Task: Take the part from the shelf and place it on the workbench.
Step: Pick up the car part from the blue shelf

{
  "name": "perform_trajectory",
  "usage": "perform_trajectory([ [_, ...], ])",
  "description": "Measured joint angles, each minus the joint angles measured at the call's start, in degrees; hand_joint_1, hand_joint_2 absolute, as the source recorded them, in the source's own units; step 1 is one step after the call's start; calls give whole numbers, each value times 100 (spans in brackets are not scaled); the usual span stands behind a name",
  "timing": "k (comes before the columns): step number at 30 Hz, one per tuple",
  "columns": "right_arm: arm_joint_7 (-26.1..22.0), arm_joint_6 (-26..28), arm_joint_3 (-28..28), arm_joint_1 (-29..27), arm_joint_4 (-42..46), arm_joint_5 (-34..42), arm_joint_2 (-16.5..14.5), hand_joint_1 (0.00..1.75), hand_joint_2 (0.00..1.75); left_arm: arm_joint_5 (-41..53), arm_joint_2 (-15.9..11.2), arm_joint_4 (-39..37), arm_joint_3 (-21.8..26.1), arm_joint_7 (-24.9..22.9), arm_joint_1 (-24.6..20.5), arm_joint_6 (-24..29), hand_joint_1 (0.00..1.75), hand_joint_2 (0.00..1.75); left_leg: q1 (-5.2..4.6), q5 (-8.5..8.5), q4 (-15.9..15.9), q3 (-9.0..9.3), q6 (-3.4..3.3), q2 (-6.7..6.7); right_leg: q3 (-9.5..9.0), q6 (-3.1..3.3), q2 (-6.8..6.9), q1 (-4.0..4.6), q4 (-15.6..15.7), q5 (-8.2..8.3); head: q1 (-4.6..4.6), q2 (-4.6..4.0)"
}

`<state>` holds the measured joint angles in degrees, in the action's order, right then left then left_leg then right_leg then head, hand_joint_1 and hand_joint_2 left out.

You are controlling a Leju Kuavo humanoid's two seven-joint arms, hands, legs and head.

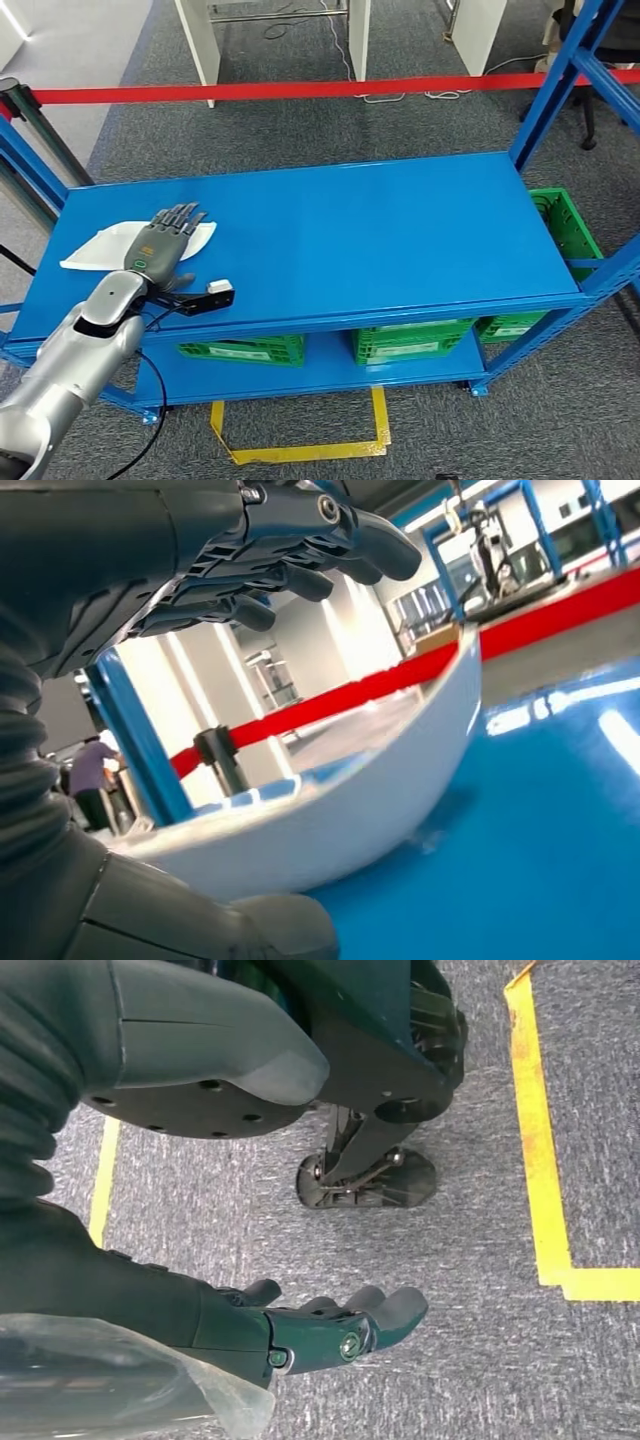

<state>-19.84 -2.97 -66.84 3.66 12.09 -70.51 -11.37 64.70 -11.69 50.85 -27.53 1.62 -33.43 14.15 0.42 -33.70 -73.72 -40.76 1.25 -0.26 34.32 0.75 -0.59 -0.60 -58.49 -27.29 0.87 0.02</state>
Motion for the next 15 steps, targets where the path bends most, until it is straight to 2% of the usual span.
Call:
perform_trajectory([
  [1,1,0,-1,-2,0,0,0,0,175,9,5,-46,3,-7,-2,5,0,175,1,55,-65,-53,-1,0,-10,4,-2,1,-1,-7,0,0],
  [2,1,0,-1,-3,0,-1,-1,0,175,20,11,-84,7,-14,-9,11,0,175,2,225,116,8,-12,0,-24,3,-4,1,-2,-15,2,0],
  [4,5,0,-1,2,0,-8,-5,0,175,43,26,-134,33,-51,-43,47,0,175,-2,633,841,317,-53,0,-53,-12,-6,4,-3,-35,-1,0],
  [5,10,0,-1,6,0,-13,-9,0,175,58,33,-163,55,-79,-73,77,0,175,-12,762,1191,470,-76,-1,-54,-27,-8,14,-10,-45,-1,0],
  [7,24,0,1,5,0,-18,-17,0,175,88,41,-248,114,-135,-139,131,0,175,-33,782,1477,588,-107,-3,-34,-70,-5,30,-11,-48,-7,0],
  [10,47,3,1,-5,0,-23,-27,0,175,126,38,-418,229,-160,-218,159,0,175,-22,795,1560,612,-178,0,-2,-155,2,31,-20,-83,-10,0],
  [12,56,8,1,1,0,-27,-28,0,175,151,39,-527,296,-158,-276,166,0,175,5,818,1607,639,-234,8,161,-200,9,31,-353,-306,-32,0],
  [14,62,9,0,0,0,-28,-28,0,175,163,38,-648,356,-163,-311,168,0,175,1,813,1608,640,-257,11,504,-229,12,24,-1081,-640,-55,0],
  [15,66,9,0,-6,0,-28,-28,0,175,168,34,-716,387,-169,-314,162,0,175,-1,809,1606,640,-261,12,662,-240,13,20,-1397,-736,-57,0],
])
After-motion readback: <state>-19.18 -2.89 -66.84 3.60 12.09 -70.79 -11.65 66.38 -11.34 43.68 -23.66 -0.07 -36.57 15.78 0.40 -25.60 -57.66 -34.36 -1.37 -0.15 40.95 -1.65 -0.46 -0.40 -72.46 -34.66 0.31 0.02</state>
